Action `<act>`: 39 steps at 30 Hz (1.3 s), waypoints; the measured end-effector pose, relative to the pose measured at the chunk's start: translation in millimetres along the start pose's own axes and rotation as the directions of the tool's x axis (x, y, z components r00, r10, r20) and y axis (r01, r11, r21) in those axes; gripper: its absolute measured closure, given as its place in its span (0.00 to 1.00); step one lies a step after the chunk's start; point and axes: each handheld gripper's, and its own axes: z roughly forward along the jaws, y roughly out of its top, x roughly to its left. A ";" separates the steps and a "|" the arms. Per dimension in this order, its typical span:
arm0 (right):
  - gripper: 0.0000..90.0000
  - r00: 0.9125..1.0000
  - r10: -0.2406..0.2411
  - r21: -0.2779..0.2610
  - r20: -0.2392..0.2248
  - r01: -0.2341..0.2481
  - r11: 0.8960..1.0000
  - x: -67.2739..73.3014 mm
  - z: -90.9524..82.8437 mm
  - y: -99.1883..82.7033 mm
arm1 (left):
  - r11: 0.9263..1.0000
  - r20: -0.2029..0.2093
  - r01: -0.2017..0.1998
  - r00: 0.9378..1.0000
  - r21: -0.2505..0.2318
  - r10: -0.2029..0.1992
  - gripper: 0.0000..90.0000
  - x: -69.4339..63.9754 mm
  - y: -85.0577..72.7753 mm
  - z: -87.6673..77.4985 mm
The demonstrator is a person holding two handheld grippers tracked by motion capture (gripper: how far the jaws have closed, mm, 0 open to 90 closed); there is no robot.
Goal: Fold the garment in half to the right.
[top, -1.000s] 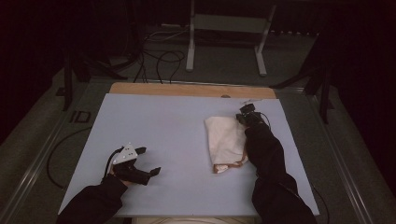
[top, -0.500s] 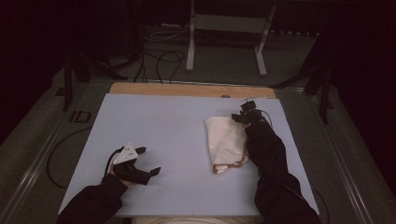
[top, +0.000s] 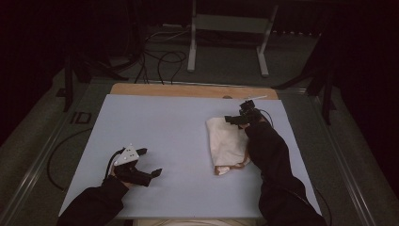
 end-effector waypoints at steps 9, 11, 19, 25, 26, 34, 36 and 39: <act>0.15 0.998 -0.051 0.002 -0.032 0.051 0.999 12.0 -2.0 6.7 | 1.000 0.002 -0.005 1.000 0.005 0.005 0.00 -0.4 0.3 0.3; 0.14 0.997 -0.056 0.005 -0.045 0.056 0.998 15.3 -3.2 8.3 | 1.000 0.002 -0.004 1.000 0.004 0.004 0.00 -0.3 0.2 0.0; 0.10 0.991 -0.087 0.021 -0.103 0.089 0.996 28.8 -6.3 15.1 | 1.000 0.005 -0.005 1.000 0.008 0.005 0.00 -0.6 0.0 0.5; 0.10 0.984 -0.130 0.029 -0.121 0.135 0.990 38.7 -6.9 15.4 | 1.000 0.005 -0.007 1.000 0.009 0.007 0.00 -0.7 0.0 0.2; 0.10 0.984 -0.130 0.029 -0.121 0.135 0.990 38.7 -6.9 15.4 | 1.000 0.005 -0.007 1.000 0.009 0.007 0.00 -0.7 0.0 0.2; 0.10 0.979 -0.155 -0.002 -0.135 0.156 0.988 46.3 -15.9 15.4 | 1.000 0.003 -0.009 1.000 0.010 0.009 0.00 -1.3 -0.3 -0.4; 0.10 0.977 -0.159 -0.005 -0.140 0.160 0.987 49.5 -19.5 14.9 | 1.000 0.003 -0.008 1.000 0.010 0.008 0.00 -1.3 -0.5 -0.4; 0.10 0.975 -0.170 -0.017 -0.146 0.169 0.985 52.4 -23.9 13.5 | 1.000 0.003 -0.008 1.000 0.009 0.008 0.00 -1.5 -0.1 -0.9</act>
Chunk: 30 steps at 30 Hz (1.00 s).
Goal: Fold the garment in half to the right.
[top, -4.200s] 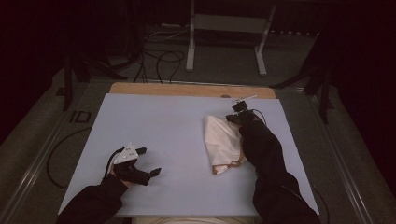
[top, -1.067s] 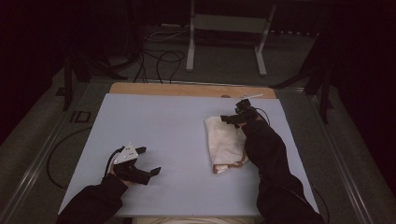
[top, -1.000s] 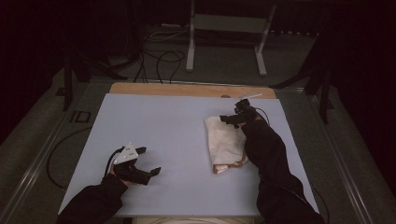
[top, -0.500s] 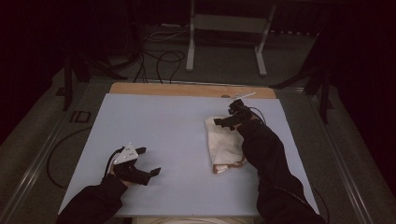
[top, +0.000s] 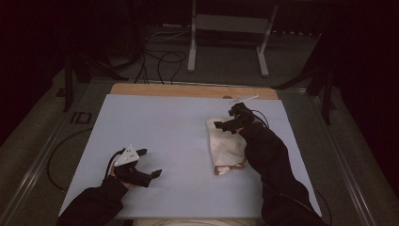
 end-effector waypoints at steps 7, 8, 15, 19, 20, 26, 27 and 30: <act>0.10 1.000 -0.017 -0.007 -0.008 0.017 1.000 9.6 -10.0 -8.3 | 1.000 0.001 -0.001 1.000 -0.001 0.001 0.00 -0.1 0.2 -0.1; 0.10 1.000 -0.017 -0.007 -0.014 0.017 1.000 10.3 -11.4 -9.3 | 1.000 0.000 -0.002 1.000 0.000 0.002 0.00 -0.2 0.2 -0.1; 0.10 0.999 -0.020 -0.016 -0.026 0.020 1.000 16.1 -23.5 -21.9 | 1.000 0.000 -0.003 1.000 0.001 0.003 0.00 -0.3 0.3 -0.2; 0.10 0.999 -0.030 -0.019 -0.030 0.029 0.999 19.6 -28.1 -29.8 | 1.000 0.001 -0.003 1.000 0.002 0.003 0.00 -0.5 0.4 0.2; 0.10 0.999 -0.029 -0.019 -0.032 0.029 0.999 20.8 -29.1 -31.8 | 1.000 0.000 -0.003 1.000 0.003 0.003 0.00 -0.5 0.3 0.2; 0.10 0.999 -0.037 -0.026 -0.037 0.036 0.999 25.5 -35.2 -45.7 | 1.000 -0.003 -0.005 1.000 0.003 0.005 0.00 -0.5 0.6 -0.1; 0.10 0.999 -0.039 -0.025 -0.035 0.038 0.999 26.5 -36.3 -48.1 | 1.000 -0.004 -0.005 1.000 0.003 0.005 0.00 -0.5 0.5 -0.1; 0.10 0.998 -0.045 -0.016 -0.039 0.045 0.999 27.6 -37.5 -56.2 | 1.000 -0.004 -0.005 1.000 0.003 0.005 0.00 -0.5 0.4 -0.4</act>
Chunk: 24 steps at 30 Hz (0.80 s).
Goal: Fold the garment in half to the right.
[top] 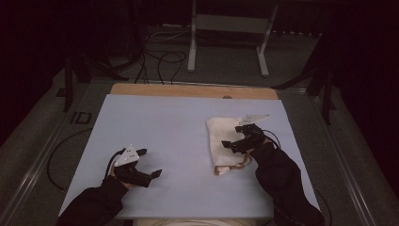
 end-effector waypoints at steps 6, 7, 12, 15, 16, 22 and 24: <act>0.10 1.000 0.008 -0.010 -0.007 -0.008 1.000 1.7 -5.4 -14.6 | 1.000 -0.003 0.002 1.000 -0.002 -0.002 0.00 0.2 -0.1 -0.3; 0.10 1.000 0.008 -0.008 -0.008 -0.008 1.000 2.7 -6.8 -16.4 | 1.000 -0.003 0.001 1.000 0.000 -0.001 0.00 0.4 -0.1 -0.2; 0.10 1.000 0.008 0.003 -0.010 -0.008 1.000 6.6 -10.0 -24.7 | 1.000 0.001 -0.006 1.000 0.012 0.006 0.00 -1.0 -0.5 0.7; 0.10 1.000 0.026 -0.010 -0.014 -0.026 1.000 9.5 -13.8 -35.9 | 1.000 0.000 -0.007 1.000 0.007 0.007 0.00 -0.6 -0.1 0.0; 0.10 1.000 0.028 -0.009 -0.014 -0.028 1.000 9.9 -14.4 -38.5 | 1.000 0.001 -0.005 1.000 0.005 0.005 0.00 -0.5 0.0 -0.2; 0.10 0.999 0.029 -0.009 -0.019 -0.029 1.000 15.0 -20.2 -51.9 | 1.000 -0.001 -0.005 1.000 0.005 0.005 0.00 -0.6 -0.1 -0.5; 0.10 0.999 0.029 -0.017 -0.017 -0.030 0.999 17.1 -23.6 -55.4 | 1.000 -0.001 -0.006 1.000 0.006 0.006 0.00 -0.3 0.0 -0.5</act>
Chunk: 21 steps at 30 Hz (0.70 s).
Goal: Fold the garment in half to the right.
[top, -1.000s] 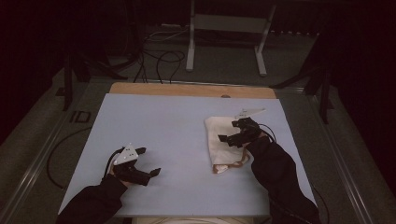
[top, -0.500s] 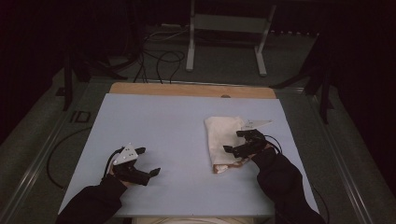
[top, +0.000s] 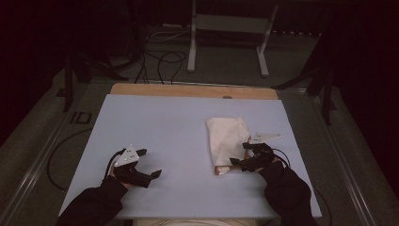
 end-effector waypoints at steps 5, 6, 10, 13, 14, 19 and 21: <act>0.10 1.000 0.012 -0.006 0.005 -0.012 1.000 5.0 -7.3 -10.2 | 1.000 0.002 0.002 1.000 -0.001 -0.002 0.00 0.2 0.1 -0.8; 0.10 1.000 0.011 -0.004 0.009 -0.011 1.000 6.1 -7.8 -11.9 | 1.000 0.000 0.002 1.000 -0.002 -0.002 0.00 0.2 0.1 -1.1; 0.10 1.000 0.023 -0.009 0.012 -0.023 1.000 7.2 -11.8 -21.3 | 1.000 -0.001 0.004 1.000 -0.004 -0.004 0.00 0.4 0.3 -1.6; 0.10 0.999 0.037 -0.030 0.015 -0.036 0.999 7.9 -16.1 -28.9 | 1.000 -0.003 0.004 1.000 -0.005 -0.004 0.00 0.5 0.4 -1.7; 0.10 0.999 0.036 -0.033 0.016 -0.035 0.999 8.4 -17.5 -31.0 | 1.000 -0.003 0.003 1.000 -0.005 -0.003 0.00 0.4 0.4 -1.7; 0.10 0.998 0.026 -0.036 0.056 -0.024 0.999 10.7 -22.2 -40.5 | 1.000 -0.001 0.003 1.000 -0.006 -0.003 0.00 0.0 0.2 -1.6; 0.10 0.997 0.024 -0.034 0.067 -0.022 0.999 10.3 -22.9 -43.0 | 1.000 0.000 0.004 1.000 -0.005 -0.004 0.00 0.4 0.2 -1.7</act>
